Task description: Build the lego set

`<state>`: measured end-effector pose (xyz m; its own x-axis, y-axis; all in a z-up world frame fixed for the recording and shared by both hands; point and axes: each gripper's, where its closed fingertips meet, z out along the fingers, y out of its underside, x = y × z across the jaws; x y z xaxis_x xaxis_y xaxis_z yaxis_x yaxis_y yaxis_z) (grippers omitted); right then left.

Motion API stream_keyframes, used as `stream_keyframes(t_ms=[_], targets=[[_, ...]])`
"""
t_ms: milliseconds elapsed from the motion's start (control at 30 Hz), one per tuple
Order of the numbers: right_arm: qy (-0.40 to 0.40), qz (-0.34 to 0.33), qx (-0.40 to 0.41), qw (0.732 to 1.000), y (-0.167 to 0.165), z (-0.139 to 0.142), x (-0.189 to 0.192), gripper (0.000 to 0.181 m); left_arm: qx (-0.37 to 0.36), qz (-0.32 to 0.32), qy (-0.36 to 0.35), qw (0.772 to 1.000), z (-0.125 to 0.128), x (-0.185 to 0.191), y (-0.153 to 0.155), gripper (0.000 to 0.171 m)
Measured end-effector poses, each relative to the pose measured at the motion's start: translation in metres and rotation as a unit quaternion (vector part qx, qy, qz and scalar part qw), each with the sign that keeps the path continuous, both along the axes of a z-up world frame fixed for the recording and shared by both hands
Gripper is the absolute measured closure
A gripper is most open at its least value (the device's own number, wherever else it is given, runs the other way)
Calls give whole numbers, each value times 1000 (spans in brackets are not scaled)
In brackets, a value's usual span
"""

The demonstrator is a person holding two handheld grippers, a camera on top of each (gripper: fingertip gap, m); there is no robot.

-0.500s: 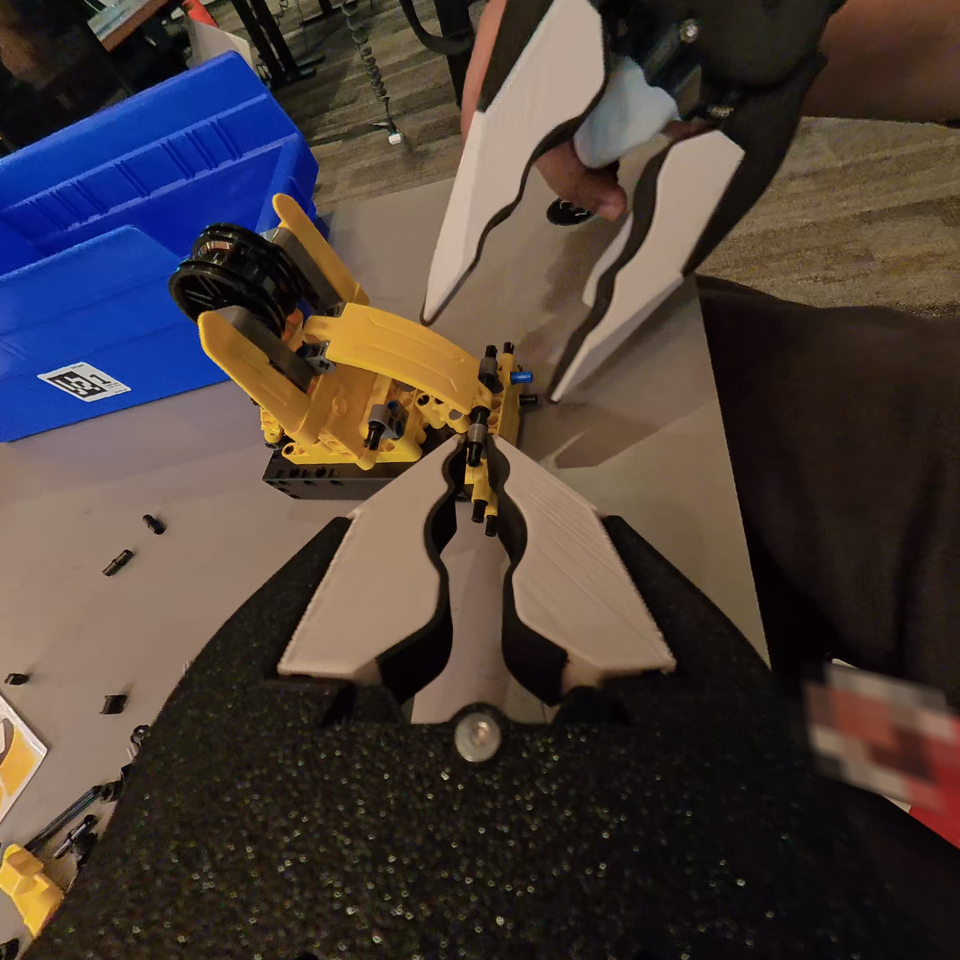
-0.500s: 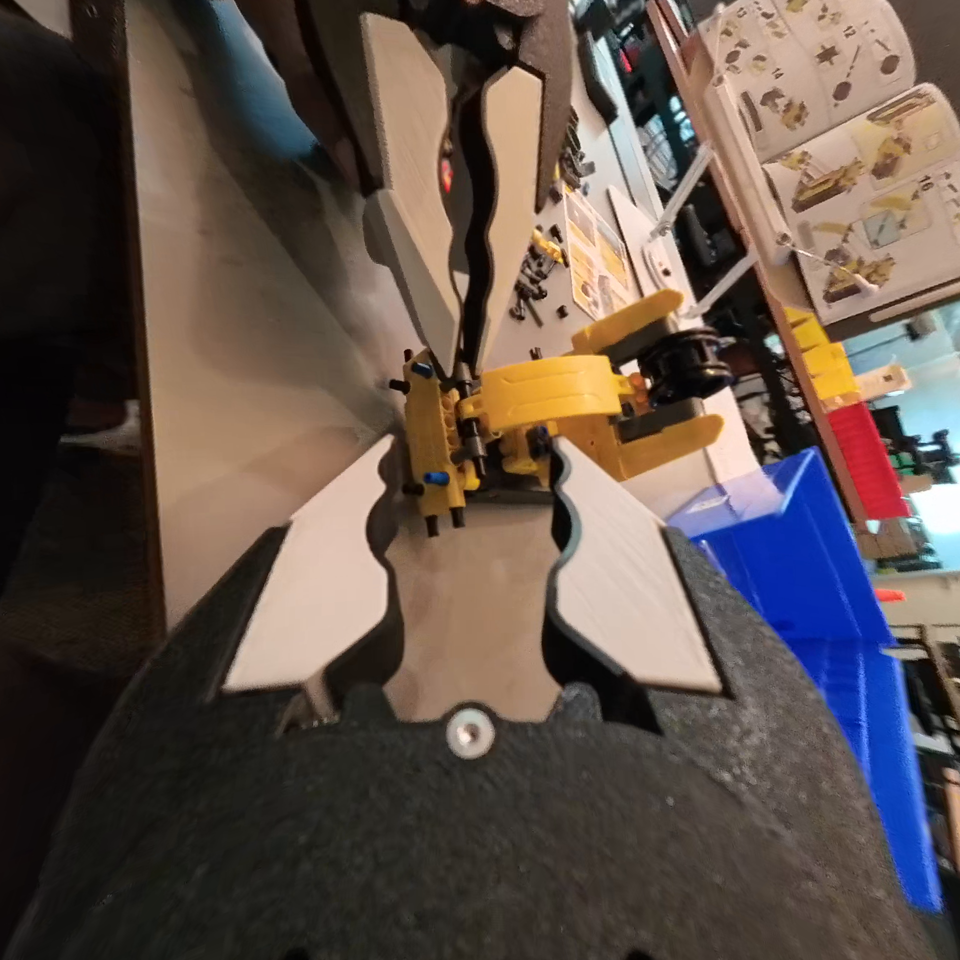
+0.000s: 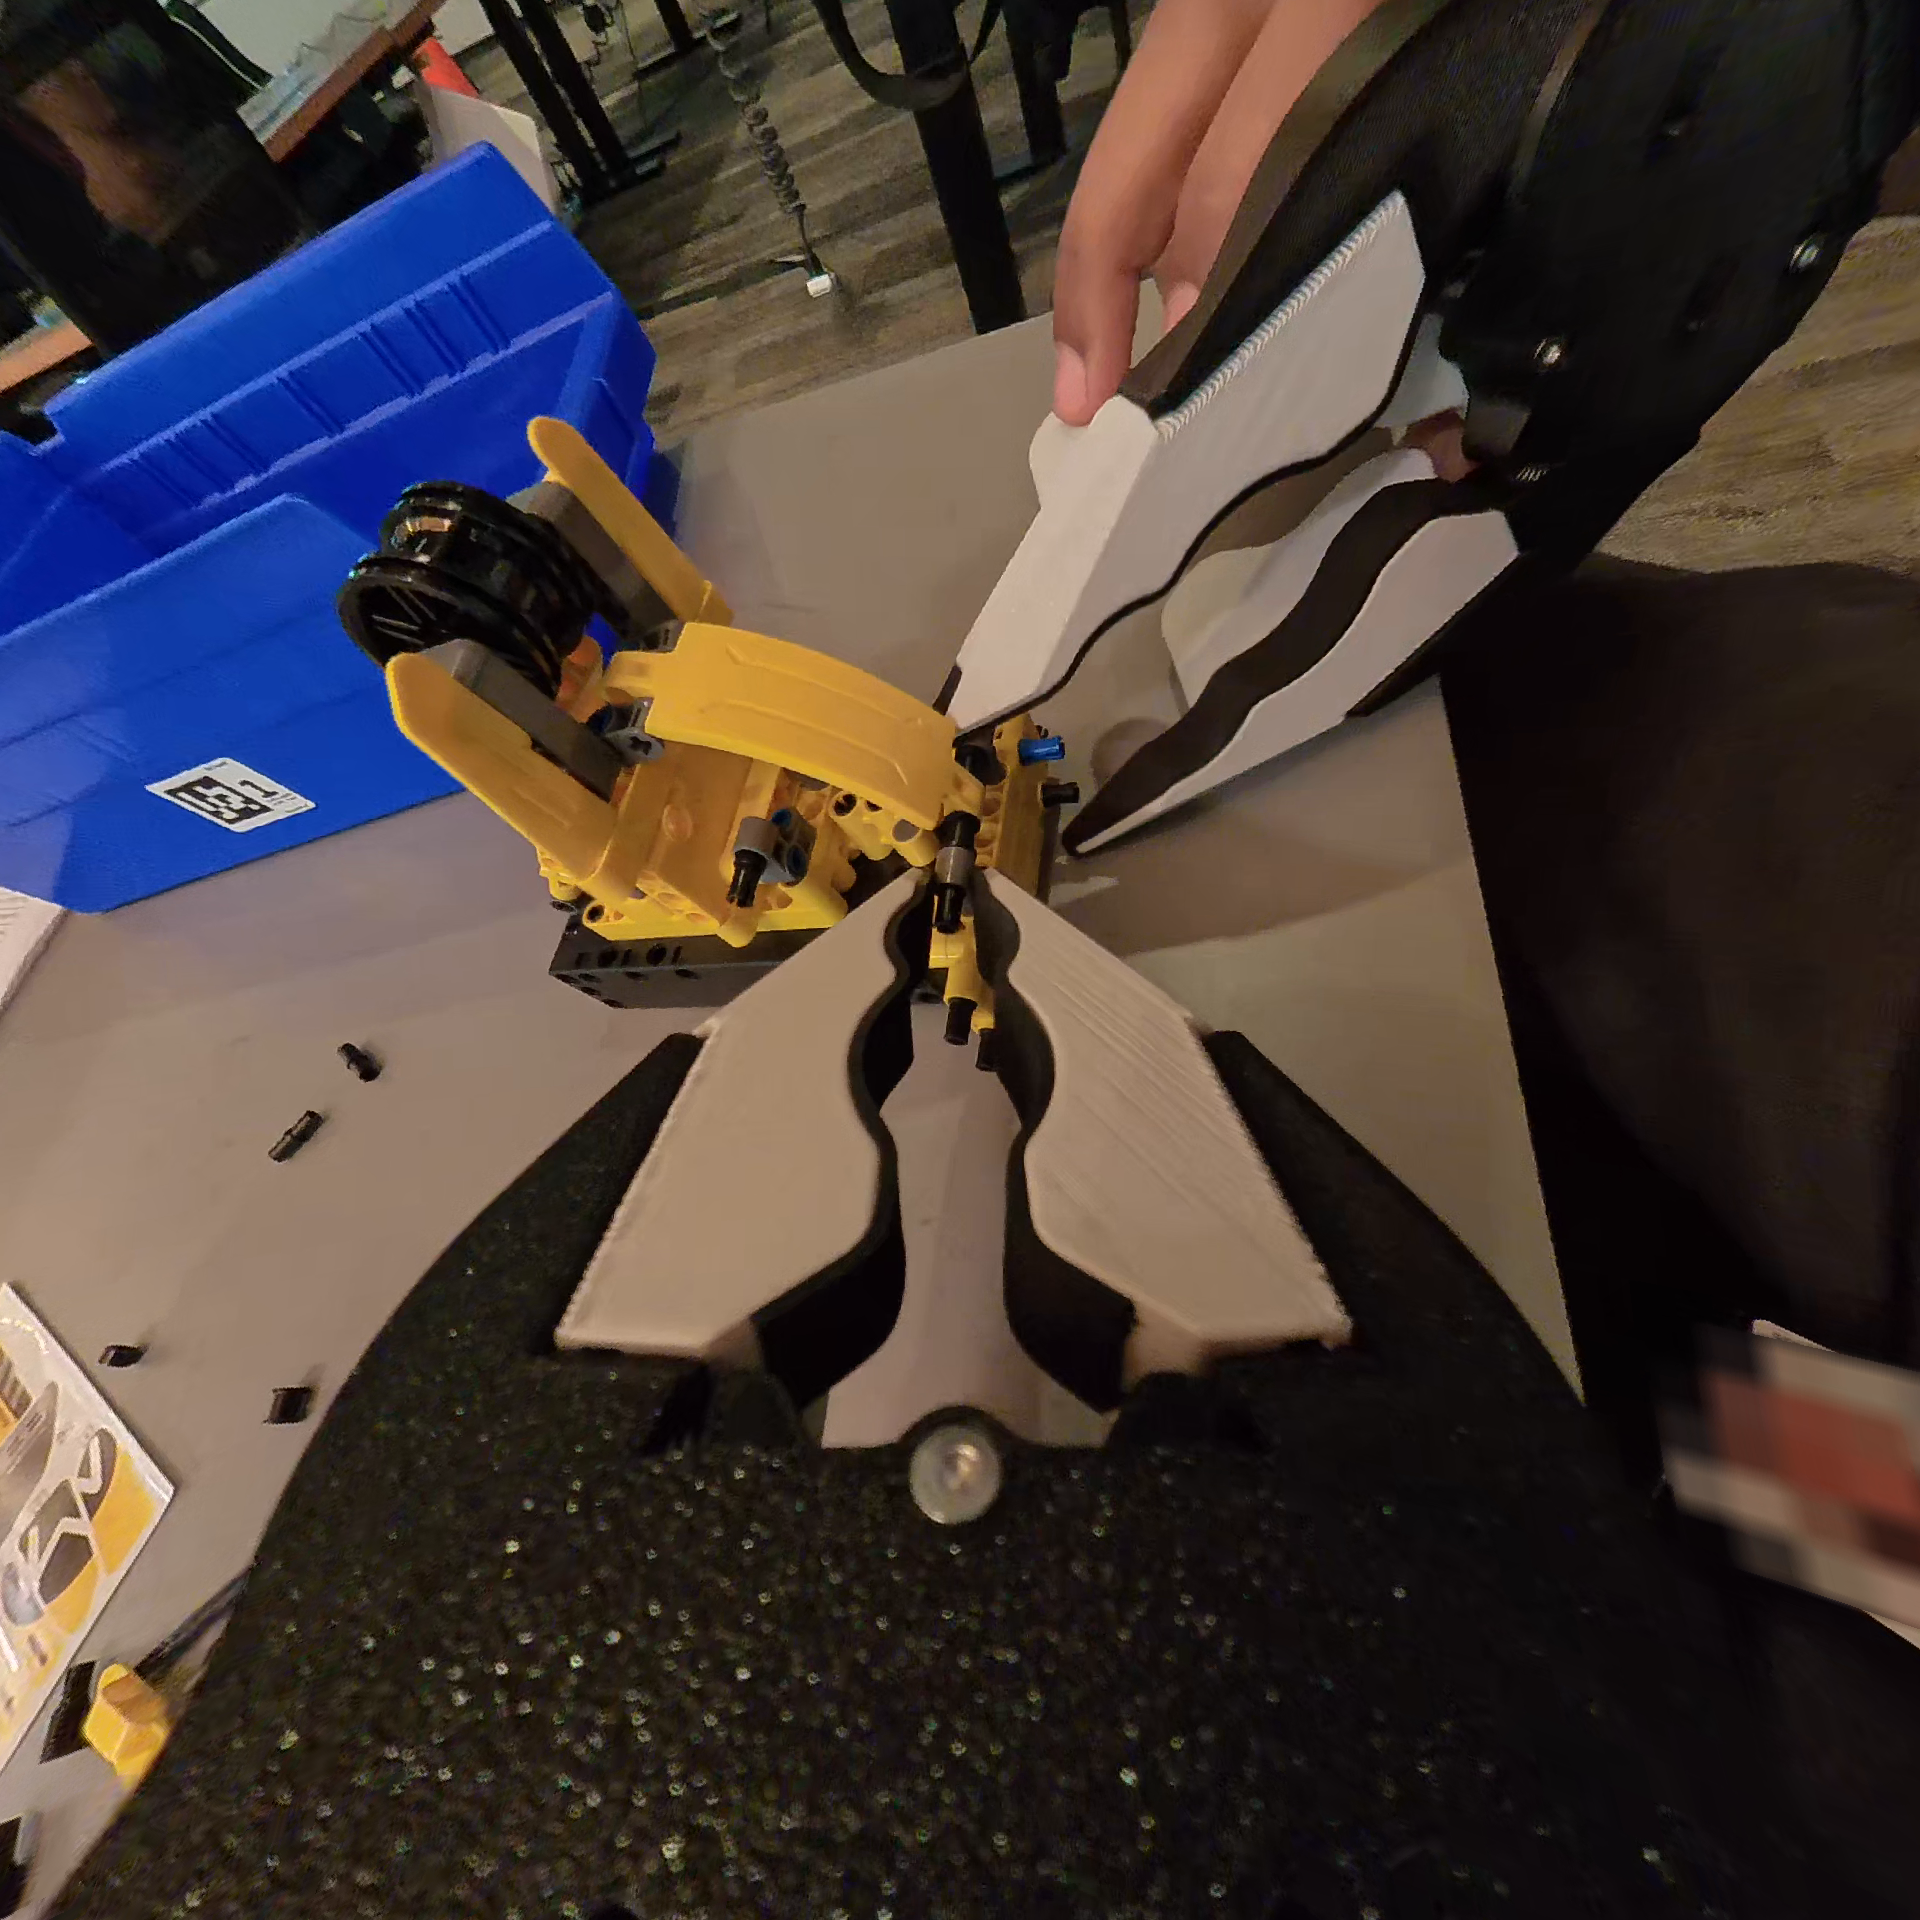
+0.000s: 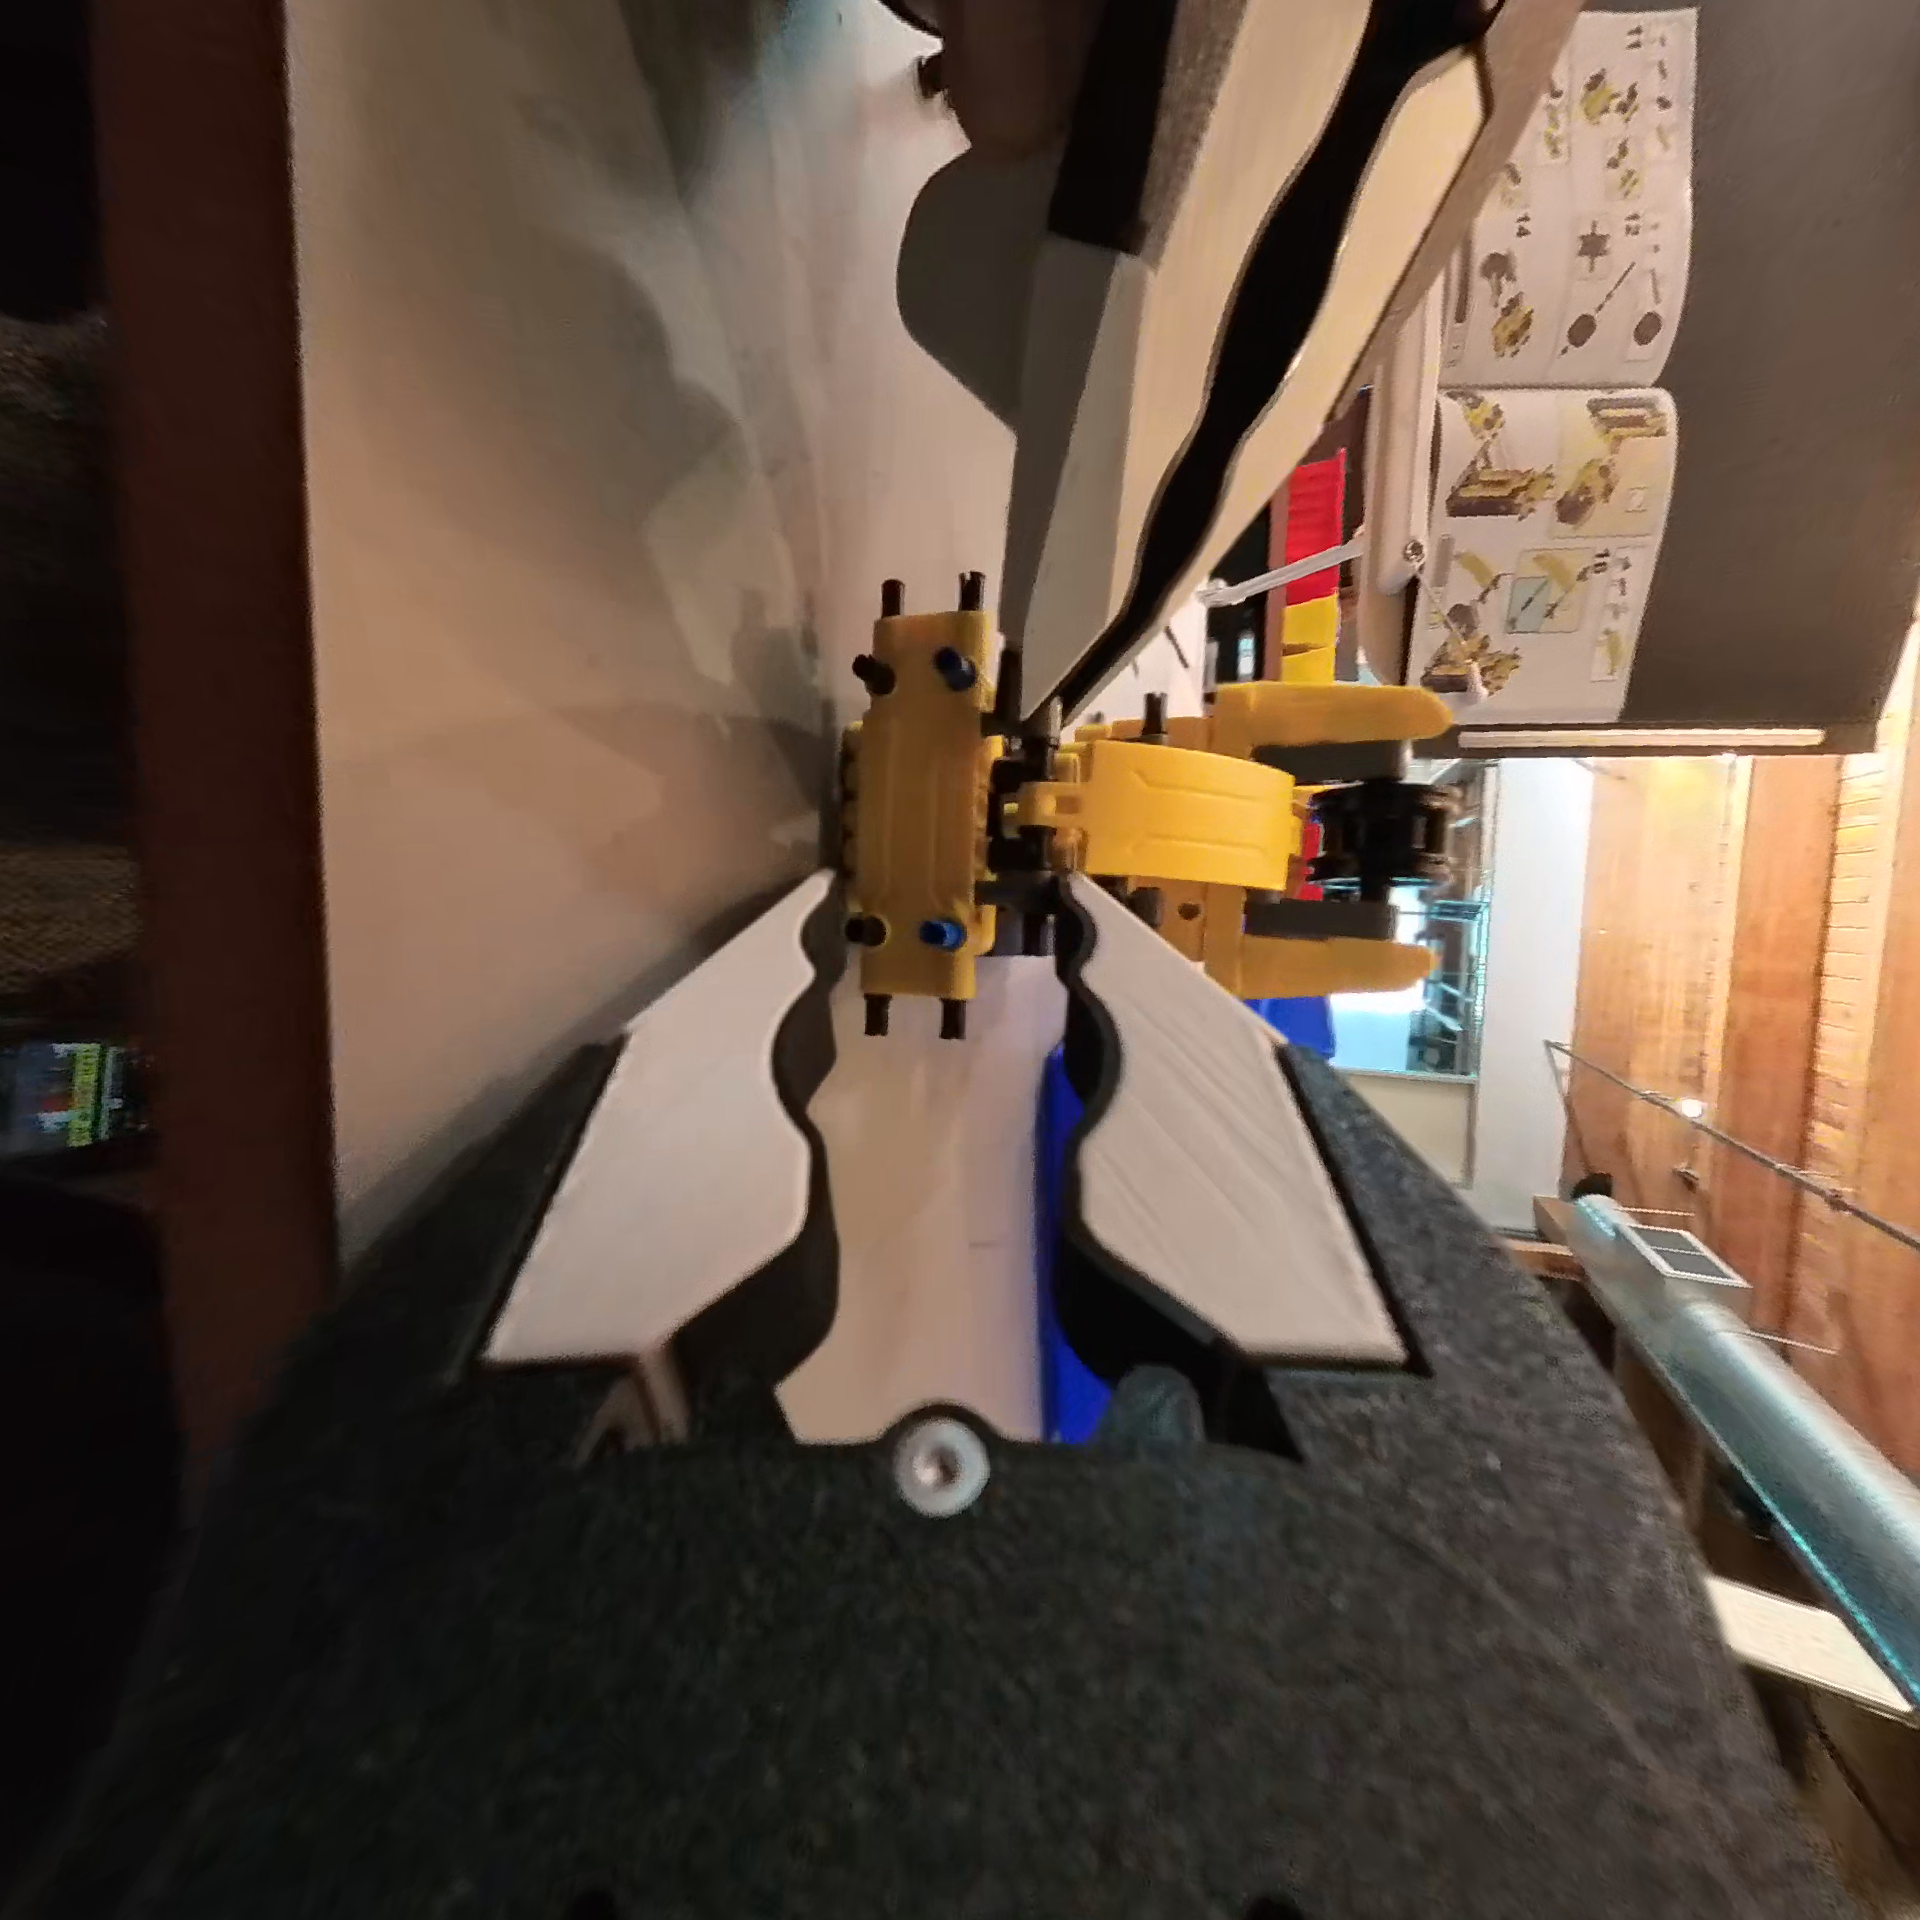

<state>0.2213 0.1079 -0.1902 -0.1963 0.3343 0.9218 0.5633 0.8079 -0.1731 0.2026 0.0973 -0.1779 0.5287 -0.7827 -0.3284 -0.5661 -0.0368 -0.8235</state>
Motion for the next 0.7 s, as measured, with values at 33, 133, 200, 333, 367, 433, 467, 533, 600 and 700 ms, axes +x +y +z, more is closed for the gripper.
stream_keyframes(t_ms=[33, 133, 200, 333, 367, 433, 467, 533, 600, 700], targets=[[3, 1, 7, 1000, 1, 1, 0, 144, 4, 1, 2, 1000, 0, 0, 0, 166], [2, 5, 24, 1000, 2, 2, -1, 145, 4, 1, 2, 1000, 0, 0, 0, 166], [2, 9, 37, 999, 2, 1, -1, 145, 2, 0, 1, 1000, 0, 0, 0, 166], [2, 15, 46, 999, 3, 1, -1, 145, 1, 1, 0, 1000, 0, 0, 0, 166], [0, 15, 53, 998, 3, 1, -1, 144, 0, 1, 0, 1000, 0, 0, 1, 166], [-2, 8, 63, 998, 5, 1, -2, 143, 2, 5, 1, 1000, 0, 0, 2, 166], [-4, 0, 63, 998, 7, -1, -3, 139, 4, 8, 3, 1000, 0, -1, 2, 166], [1, -15, 64, 998, 9, -1, -4, 139, 5, 11, 3, 1000, 0, -2, 3, 166], [6, -25, 67, 997, 10, -1, -5, 139, 2, 11, 0, 1000, 0, -2, 4, 165], [22, -37, 60, 997, 11, -1, -7, 140, 2, 13, 0, 1000, 0, -3, 4, 165]])
